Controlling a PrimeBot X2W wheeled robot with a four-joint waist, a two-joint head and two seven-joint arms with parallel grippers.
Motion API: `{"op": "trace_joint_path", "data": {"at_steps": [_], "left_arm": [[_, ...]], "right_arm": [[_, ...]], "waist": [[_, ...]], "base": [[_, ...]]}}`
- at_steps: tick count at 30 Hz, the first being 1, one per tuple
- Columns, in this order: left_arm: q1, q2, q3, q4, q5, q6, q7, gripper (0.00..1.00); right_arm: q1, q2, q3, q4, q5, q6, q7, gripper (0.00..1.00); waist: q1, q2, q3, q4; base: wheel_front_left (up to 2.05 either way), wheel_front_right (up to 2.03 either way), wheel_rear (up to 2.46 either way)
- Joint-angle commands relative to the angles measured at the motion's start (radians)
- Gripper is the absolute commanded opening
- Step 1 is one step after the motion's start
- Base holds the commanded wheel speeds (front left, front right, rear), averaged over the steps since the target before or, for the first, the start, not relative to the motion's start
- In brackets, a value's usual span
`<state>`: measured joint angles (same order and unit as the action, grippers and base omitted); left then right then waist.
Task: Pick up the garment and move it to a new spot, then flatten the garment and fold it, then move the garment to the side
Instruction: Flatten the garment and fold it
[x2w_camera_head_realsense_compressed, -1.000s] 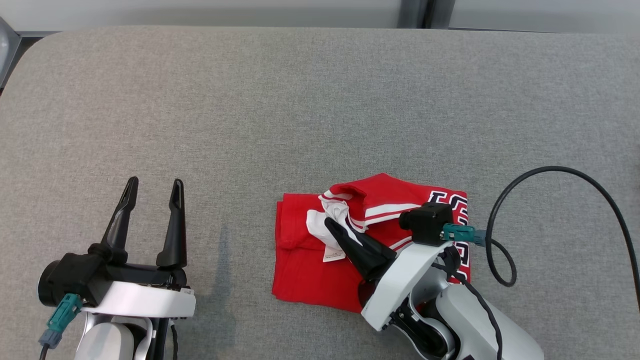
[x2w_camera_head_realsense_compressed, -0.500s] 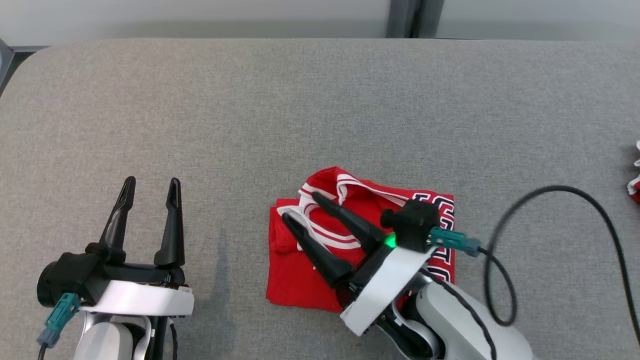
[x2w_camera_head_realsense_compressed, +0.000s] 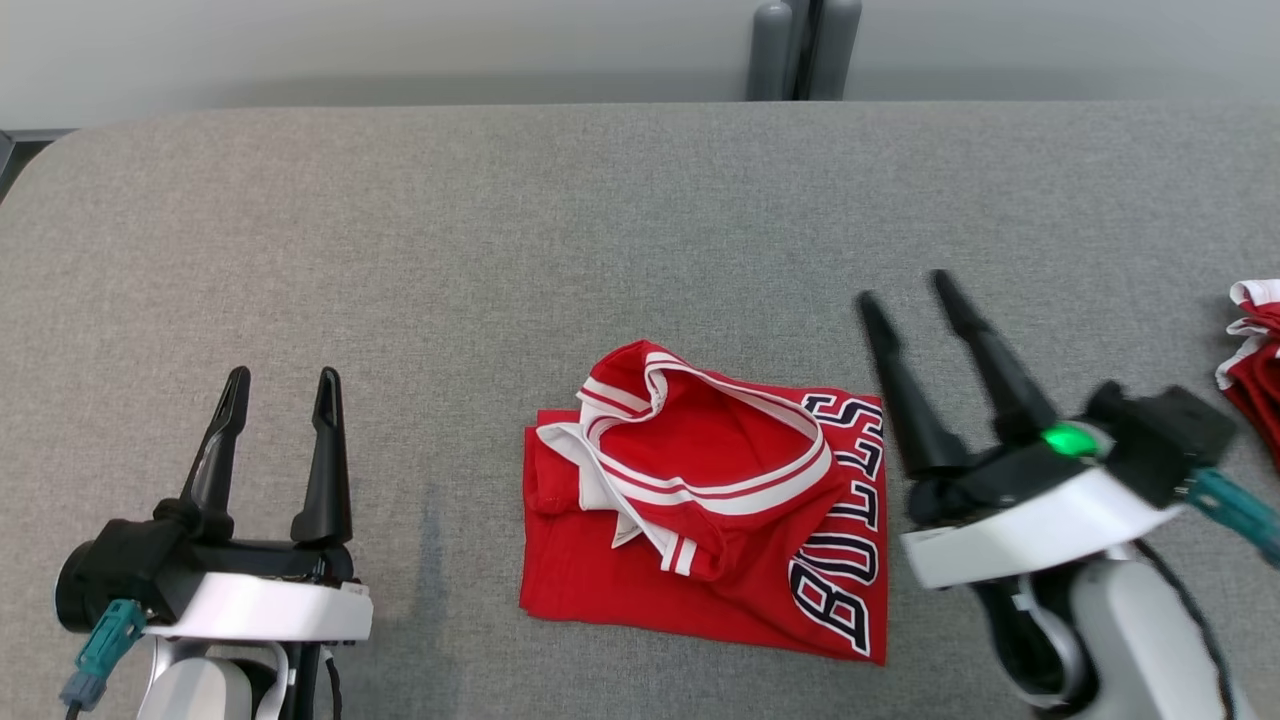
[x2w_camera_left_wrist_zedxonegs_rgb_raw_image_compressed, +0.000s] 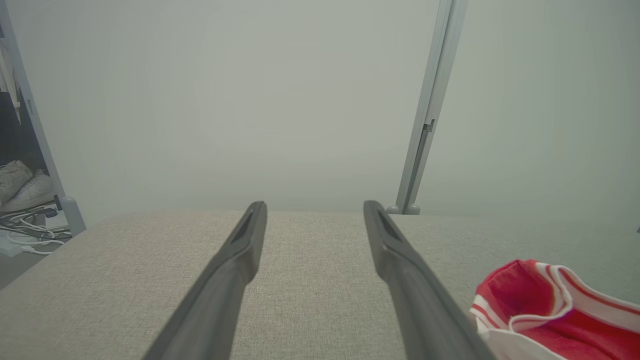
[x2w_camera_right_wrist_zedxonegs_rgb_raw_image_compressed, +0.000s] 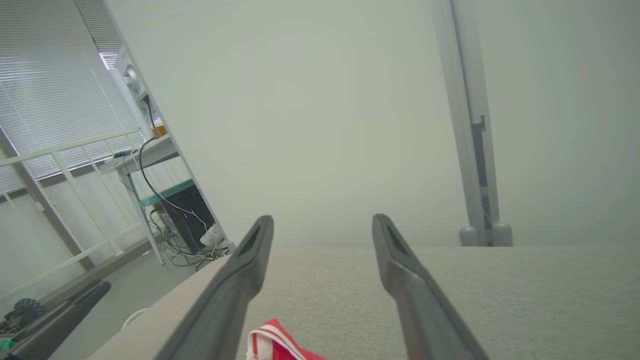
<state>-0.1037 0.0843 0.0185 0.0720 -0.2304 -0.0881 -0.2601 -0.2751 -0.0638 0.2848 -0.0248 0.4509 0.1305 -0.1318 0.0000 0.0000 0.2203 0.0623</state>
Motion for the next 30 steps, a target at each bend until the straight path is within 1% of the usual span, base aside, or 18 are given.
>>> {"op": "trace_joint_path", "data": {"at_steps": [1,7,9,11,13,17,30], "left_arm": [[0.016,0.004,0.008,-0.001,0.003,-0.001,-0.004,1.0],[0.036,0.011,0.016,-0.003,0.012,0.0,-0.004,1.0],[0.039,0.014,0.017,-0.005,0.016,0.001,-0.004,1.0],[0.051,0.016,0.017,-0.006,0.019,0.002,-0.004,1.0],[0.061,0.017,0.015,-0.005,0.018,0.003,-0.004,1.0],[0.074,0.018,0.013,-0.008,0.016,0.008,0.0,1.0],[0.098,0.027,0.005,-0.049,0.009,0.021,0.027,1.0]], "right_arm": [[0.023,-0.006,-0.036,-0.012,-0.017,0.001,0.008,1.0],[0.129,-0.037,-0.237,-0.046,-0.123,0.001,0.054,1.0],[0.16,-0.043,-0.281,-0.052,-0.138,0.001,0.056,1.0],[0.188,-0.062,-0.323,-0.05,-0.178,0.001,0.05,1.0],[0.213,-0.061,-0.34,-0.048,-0.198,0.001,0.045,1.0],[0.247,-0.056,-0.364,-0.047,-0.203,0.001,0.041,1.0],[0.259,-0.045,-0.36,-0.029,-0.196,0.001,0.047,1.0]], "waist": [[0.0,0.0,-0.006,-0.003],[0.0,0.0,-0.022,-0.01],[0.0,0.0,-0.026,-0.012],[0.0,0.0,-0.03,-0.014],[0.0,0.0,-0.037,-0.016],[0.0,0.0,-0.05,-0.019],[0.0,0.0,-0.059,-0.022]], "base": [[0.0,0.0,0.0],[0.0,0.0,0.0],[0.0,0.0,0.0],[0.0,0.0,0.0],[0.0,0.0,0.0],[0.0,0.0,0.0],[0.0,0.0,0.0]]}}
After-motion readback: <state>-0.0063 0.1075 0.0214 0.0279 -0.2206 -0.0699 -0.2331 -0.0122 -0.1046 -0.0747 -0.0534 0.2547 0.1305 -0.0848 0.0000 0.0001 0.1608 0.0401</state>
